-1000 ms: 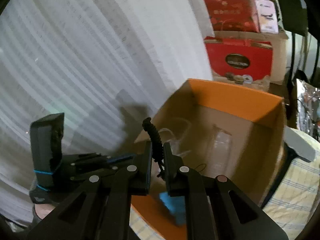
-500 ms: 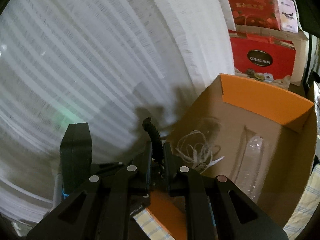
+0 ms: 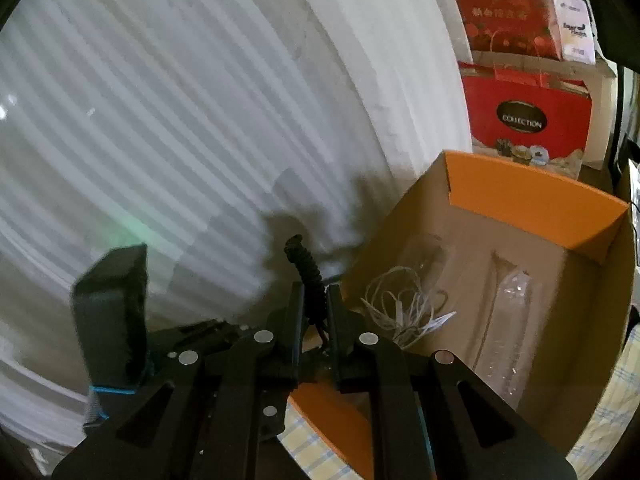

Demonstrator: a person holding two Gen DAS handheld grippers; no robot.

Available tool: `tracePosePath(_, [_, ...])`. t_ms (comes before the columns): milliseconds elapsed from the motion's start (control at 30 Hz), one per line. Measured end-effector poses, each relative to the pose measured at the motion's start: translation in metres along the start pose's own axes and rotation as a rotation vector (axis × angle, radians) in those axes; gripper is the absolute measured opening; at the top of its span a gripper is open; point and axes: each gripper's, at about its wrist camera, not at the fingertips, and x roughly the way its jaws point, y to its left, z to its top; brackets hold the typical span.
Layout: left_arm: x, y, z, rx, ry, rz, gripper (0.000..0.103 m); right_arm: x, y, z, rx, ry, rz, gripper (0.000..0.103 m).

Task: Organize objects
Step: 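Lower the black cross-shaped piece into the box and open the left tool, then lower the black lanyard into the box and open the right tool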

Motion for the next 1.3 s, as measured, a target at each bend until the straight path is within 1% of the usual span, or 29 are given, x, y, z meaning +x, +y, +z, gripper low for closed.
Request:
tracePosePath(67, [-0.001, 0.000, 0.000, -0.007, -0.004, -0.003, 0.044, -0.007, -0.001, -0.001, 0.005, -0.004, -0.002, 0.010])
tracePosePath(200, [-0.003, 0.005, 0.002, -0.040, -0.014, -0.008, 0.049, -0.015, -0.004, -0.006, 0.004, 0.000, -0.017, 0.010])
tracePosePath(267, [-0.005, 0.009, 0.002, -0.054, -0.019, -0.010, 0.054, -0.015, -0.007, -0.008, 0.011, 0.003, -0.013, 0.010])
tracePosePath(400, [-0.012, 0.014, 0.000, -0.065, -0.033, -0.004, 0.056, -0.012, -0.009, -0.013, 0.027, 0.010, -0.004, 0.010])
tracePosePath(500, [-0.014, 0.015, 0.000, -0.059, -0.035, 0.002, 0.056, -0.012, -0.010, -0.016, 0.013, 0.007, -0.056, 0.010])
tracePosePath(567, [-0.014, 0.015, 0.000, -0.058, -0.035, 0.000, 0.056, -0.012, -0.015, -0.020, 0.022, 0.009, -0.061, 0.010])
tracePosePath(667, [-0.011, 0.012, -0.001, -0.050, -0.026, -0.003, 0.056, -0.013, -0.023, -0.024, 0.037, 0.008, -0.075, 0.010])
tracePosePath(733, [-0.008, 0.008, -0.002, -0.040, -0.017, -0.006, 0.057, -0.010, -0.031, -0.026, 0.048, 0.014, -0.102, 0.010])
tracePosePath(833, [-0.004, 0.000, -0.005, -0.020, -0.004, -0.008, 0.058, 0.000, -0.050, -0.028, 0.108, 0.038, -0.106, 0.011])
tracePosePath(867, [-0.004, -0.002, -0.006, -0.015, -0.001, -0.007, 0.061, 0.002, -0.055, -0.029, 0.121, 0.043, -0.112, 0.013])
tracePosePath(967, [-0.003, -0.007, -0.007, -0.003, 0.000, -0.005, 0.065, 0.004, -0.067, -0.033, 0.151, 0.051, -0.152, 0.015])
tracePosePath(1033, [-0.003, -0.010, -0.007, 0.002, -0.003, -0.005, 0.068, 0.001, -0.071, -0.034, 0.158, 0.045, -0.170, 0.029])
tracePosePath(1067, [-0.003, -0.012, -0.007, 0.005, -0.005, -0.006, 0.069, -0.002, -0.072, -0.034, 0.157, 0.036, -0.181, 0.039])
tracePosePath(1133, [-0.004, -0.016, -0.007, 0.010, -0.008, -0.009, 0.071, -0.010, -0.071, -0.035, 0.143, 0.021, -0.192, 0.041])
tracePosePath(1233, [-0.004, -0.023, -0.007, 0.022, -0.011, -0.015, 0.076, -0.023, -0.068, -0.035, 0.128, -0.002, -0.202, 0.042])
tracePosePath(1300, [-0.005, -0.029, -0.007, 0.033, -0.014, -0.016, 0.078, -0.033, -0.065, -0.035, 0.112, -0.022, -0.213, 0.048])
